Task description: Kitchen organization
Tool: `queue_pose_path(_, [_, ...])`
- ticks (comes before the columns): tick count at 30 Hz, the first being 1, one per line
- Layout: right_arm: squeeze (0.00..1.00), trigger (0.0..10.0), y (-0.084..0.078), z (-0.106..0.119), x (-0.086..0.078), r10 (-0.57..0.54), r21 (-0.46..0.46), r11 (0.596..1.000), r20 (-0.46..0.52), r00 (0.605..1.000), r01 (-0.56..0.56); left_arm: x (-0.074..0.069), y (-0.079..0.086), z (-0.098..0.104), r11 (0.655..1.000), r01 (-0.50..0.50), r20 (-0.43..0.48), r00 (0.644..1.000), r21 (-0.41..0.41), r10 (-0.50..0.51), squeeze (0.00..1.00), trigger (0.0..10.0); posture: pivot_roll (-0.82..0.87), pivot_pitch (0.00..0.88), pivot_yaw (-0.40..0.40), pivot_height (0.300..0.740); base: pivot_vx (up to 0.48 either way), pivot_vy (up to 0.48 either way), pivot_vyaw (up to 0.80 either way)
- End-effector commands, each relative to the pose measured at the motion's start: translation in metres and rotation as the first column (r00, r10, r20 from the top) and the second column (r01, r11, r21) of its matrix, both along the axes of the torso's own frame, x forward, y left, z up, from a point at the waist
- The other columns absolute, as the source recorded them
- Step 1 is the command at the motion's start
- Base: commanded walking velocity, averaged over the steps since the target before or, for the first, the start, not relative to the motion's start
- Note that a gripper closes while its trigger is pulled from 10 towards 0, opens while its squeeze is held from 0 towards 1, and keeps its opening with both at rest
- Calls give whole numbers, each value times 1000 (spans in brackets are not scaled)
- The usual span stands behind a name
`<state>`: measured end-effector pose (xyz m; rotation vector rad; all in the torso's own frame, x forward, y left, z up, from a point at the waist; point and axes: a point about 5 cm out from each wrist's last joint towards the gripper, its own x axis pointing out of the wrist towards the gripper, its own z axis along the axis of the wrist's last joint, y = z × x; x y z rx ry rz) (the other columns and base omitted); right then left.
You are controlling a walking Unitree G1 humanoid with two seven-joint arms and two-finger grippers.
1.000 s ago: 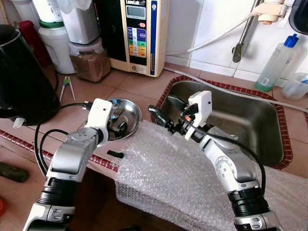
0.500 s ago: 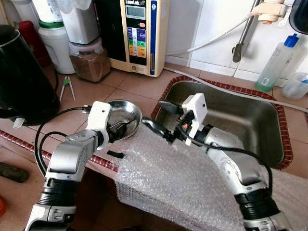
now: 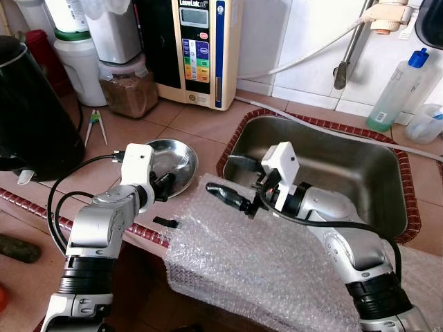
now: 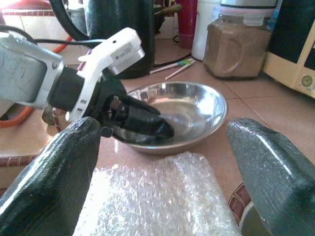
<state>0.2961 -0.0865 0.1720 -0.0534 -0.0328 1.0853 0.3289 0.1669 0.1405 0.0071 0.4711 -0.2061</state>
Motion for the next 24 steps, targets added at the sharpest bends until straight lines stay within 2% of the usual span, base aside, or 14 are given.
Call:
queue_pose_path(1, [0,10000,4,4,-2,29,-12,1000,24,999,-28,-2,-1,-8,1000,-10,-39,999,-1,10,0,0,16,51,15,740,0,0,0])
queue_pose_path(5, [0,10000,4,4,-1,31,-15,999,23,999,-30,-1,-2,-7,1000,-11,-23,1000,-1,11,0,0,16,47,8,740,0,0,0])
queue_pose_path(7, [0,10000,4,4,0,30,-18,999,24,999,-29,0,-4,-2,1000,-9,16,1000,-2,9,0,0,16,45,5,740,0,0,0])
queue_pose_path(8, [0,10000,4,4,1,28,-22,999,25,999,-27,1,-4,1,1000,-7,45,999,13,6,0,0,16,44,3,740,0,0,0])
queue_pose_path(12, [0,10000,4,3,3,17,-29,999,29,999,-16,1,-8,5,998,38,59,997,53,-41,0,0,13,41,-3,740,0,0,0])
queue_pose_path(13, [0,10000,4,3,3,13,-31,999,30,999,-13,1,-9,8,988,86,83,992,128,-98,0,0,11,39,-8,740,0,0,0])
queue_pose_path(14, [0,10000,4,3,4,7,-31,999,32,999,-6,1,-10,15,964,129,119,980,234,-160,0,0,12,39,-11,740,0,0,0])
queue_pose_path(17, [0,10000,3,3,6,-7,-28,1000,34,999,8,6,-7,24,948,94,183,971,305,-155,0,0,16,36,-17,740,0,0,0])
queue_pose_path(20, [0,10000,2,4,8,-19,-24,1000,39,999,20,7,-6,27,945,72,211,967,318,-145,0,0,16,34,-19,740,0,0,0])
queue_pose_path(24, [0,10000,-3,15,21,-115,58,992,42,992,113,8,-13,36,955,27,357,924,296,-137,0,0,14,30,-21,740,0,0,0])
